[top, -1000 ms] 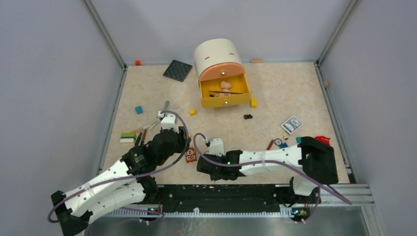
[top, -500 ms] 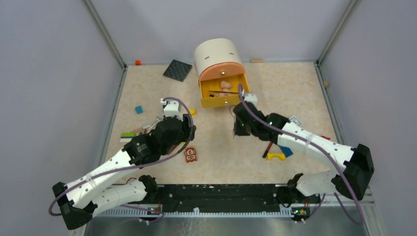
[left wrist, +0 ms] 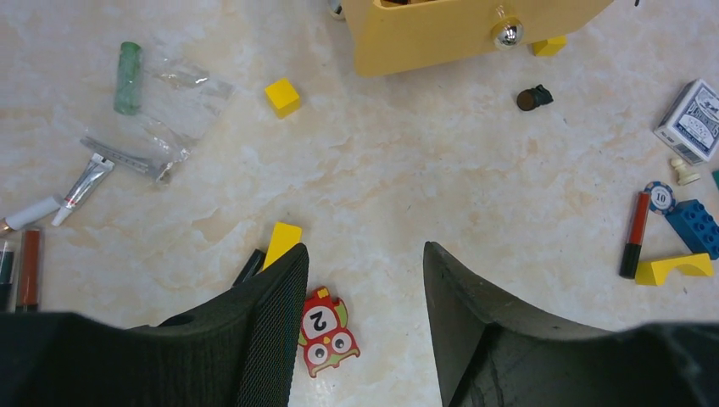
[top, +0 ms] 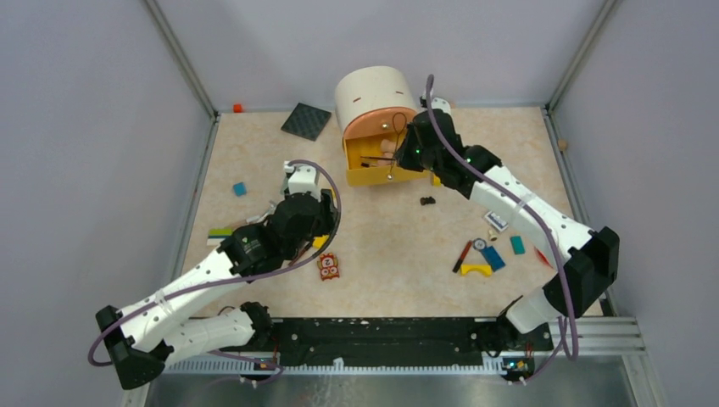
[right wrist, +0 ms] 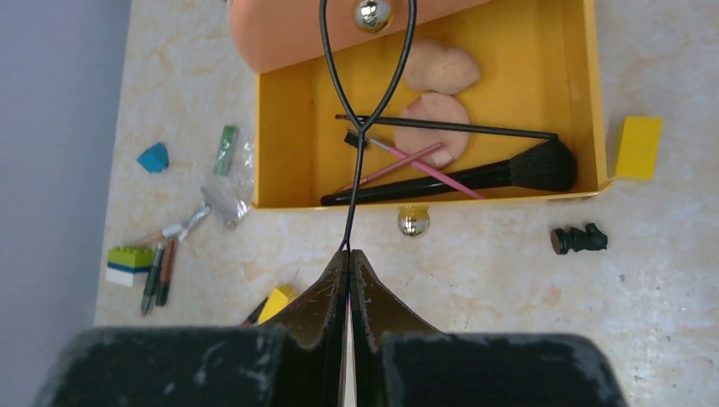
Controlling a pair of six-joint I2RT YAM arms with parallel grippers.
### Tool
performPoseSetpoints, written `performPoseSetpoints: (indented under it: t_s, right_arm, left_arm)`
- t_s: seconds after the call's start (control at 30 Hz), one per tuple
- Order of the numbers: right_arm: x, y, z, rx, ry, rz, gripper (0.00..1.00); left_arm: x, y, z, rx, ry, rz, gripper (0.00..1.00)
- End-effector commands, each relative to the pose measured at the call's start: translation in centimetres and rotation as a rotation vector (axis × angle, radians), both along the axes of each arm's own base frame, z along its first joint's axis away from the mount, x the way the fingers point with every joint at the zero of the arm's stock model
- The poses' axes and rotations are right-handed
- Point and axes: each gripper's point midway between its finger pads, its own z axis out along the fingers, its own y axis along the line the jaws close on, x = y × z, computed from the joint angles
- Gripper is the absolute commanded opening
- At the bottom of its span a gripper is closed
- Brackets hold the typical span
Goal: Organize the makeup
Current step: Place the makeup tool in the drawer.
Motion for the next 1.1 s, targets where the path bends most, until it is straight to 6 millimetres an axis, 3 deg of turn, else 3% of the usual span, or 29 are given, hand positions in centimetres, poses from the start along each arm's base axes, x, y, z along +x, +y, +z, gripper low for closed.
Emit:
performPoseSetpoints:
  t_s: [0.0,0.13,0.33,0.63,0.73,0.87,0.97,1.07]
  right_arm:
    - [3.0,-0.2,1.5,0.231,-0.047,-0.212,0.00]
    - [5.1,0.8,1.5,0.469,-0.064,-0.342,0.00]
    - [7.2,1.2,0.6,0.672,-0.042,-0.507,0.00]
    - [8.3,3.5,-1.7,0.747,0.010,-0.538,0.01]
    - [8.5,4.6,-2.2,0.728,0.036,-0.510,0.11]
    - [8.5,5.0,-2.0,0.720,0.036,-0.497,0.36]
    - [8.4,4.8,-1.0,0.712,0.013,-0.480,0.44]
    - [7.8,4.2,0.5,0.692,-0.023,-0.452,0.46]
  left_arm:
    - [0.7,0.9,3.0,-0.032,-0.083,0.035,0.59]
    - [0.6,1.0,3.2,-0.028,-0.082,0.031,0.59]
    - [0.2,1.4,3.3,-0.043,-0.080,0.032,0.58]
    - [-0.1,1.6,3.3,-0.041,-0.075,0.028,0.59]
    - [-0.1,1.8,3.2,-0.041,-0.074,0.034,0.58]
    - [-0.2,1.9,3.2,-0.043,-0.076,0.037,0.59]
    - [-0.1,1.9,3.1,-0.042,-0.076,0.040,0.59]
    - [-0.1,1.7,2.9,-0.038,-0.070,0.037,0.59]
